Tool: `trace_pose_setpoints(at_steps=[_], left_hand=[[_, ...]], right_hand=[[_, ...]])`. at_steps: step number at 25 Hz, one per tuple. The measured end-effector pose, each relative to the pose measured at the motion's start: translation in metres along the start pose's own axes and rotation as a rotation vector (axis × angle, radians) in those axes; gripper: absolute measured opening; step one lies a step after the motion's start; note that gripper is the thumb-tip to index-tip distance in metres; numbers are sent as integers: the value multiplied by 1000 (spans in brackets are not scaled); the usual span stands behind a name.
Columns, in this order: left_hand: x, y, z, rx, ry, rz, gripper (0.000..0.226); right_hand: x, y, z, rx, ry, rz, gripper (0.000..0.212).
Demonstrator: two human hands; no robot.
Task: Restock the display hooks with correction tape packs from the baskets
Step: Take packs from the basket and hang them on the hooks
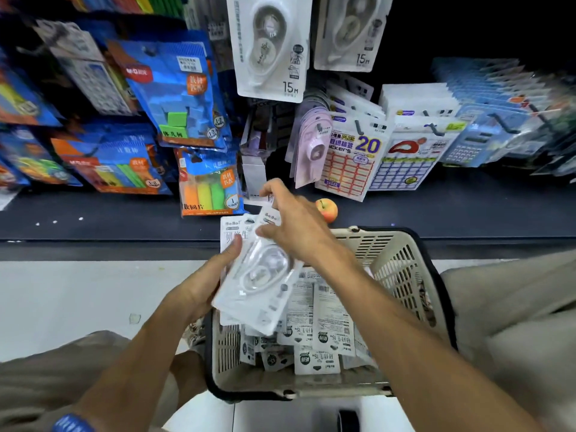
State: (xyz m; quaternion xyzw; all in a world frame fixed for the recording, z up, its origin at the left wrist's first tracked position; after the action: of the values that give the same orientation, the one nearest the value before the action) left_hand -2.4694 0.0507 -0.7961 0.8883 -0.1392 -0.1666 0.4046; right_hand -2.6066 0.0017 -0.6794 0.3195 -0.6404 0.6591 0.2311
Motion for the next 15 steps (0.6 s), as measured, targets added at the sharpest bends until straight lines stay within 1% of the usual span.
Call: trace_pose_setpoints(at_steps=[2, 3, 4, 5, 6, 7, 8, 9, 10, 11, 13, 14, 15], left_hand=[[-6, 4, 1, 2, -10, 110, 84], [-8, 6, 2, -3, 9, 177, 89], [-9, 8, 3, -14, 41, 239, 90], [-7, 10, 5, -28, 76, 275, 86], [-5, 12, 5, -40, 116, 286, 76], [-1, 12, 5, -47, 164, 280, 63], [6, 11, 5, -46, 209, 271, 51], [12, 9, 5, -40, 244, 261, 44], [18, 6, 5, -29, 267, 260, 40], [22, 2, 5, -18, 280, 265, 39], [25, -3, 8, -7, 287, 284, 41], [23, -4, 9, -7, 280, 296, 43], [20, -3, 9, -10, 268, 309, 44]], right_hand=[[-12, 3, -1, 13, 110, 192, 52], [-11, 17, -3, -38, 215, 336, 43], [-9, 41, -7, -124, 337, 466, 30], [-8, 72, -16, -226, 431, 505, 18], [-10, 101, -28, -315, 440, 401, 12], [-18, 129, -40, -386, 353, 171, 17], [-31, 158, -56, -437, 205, -90, 26], [-45, 182, -77, -467, 60, -299, 36], [-63, 199, -97, -473, -75, -422, 48], [-84, 208, -115, -436, -207, -480, 61], [-133, 206, -141, -300, -497, -495, 87], [-146, 206, -148, -264, -583, -514, 99], [-149, 205, -148, -243, -609, -527, 106]])
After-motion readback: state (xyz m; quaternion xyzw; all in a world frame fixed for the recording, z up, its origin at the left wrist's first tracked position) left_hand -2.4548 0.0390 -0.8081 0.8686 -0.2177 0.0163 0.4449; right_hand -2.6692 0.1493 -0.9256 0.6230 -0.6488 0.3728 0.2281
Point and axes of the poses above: each hand's wrist, its own z-axis towards the middle knuckle, its own x-axis out of the back of the hand, y = z × x, the point moved 10 cm from there along z, towards the middle knuckle
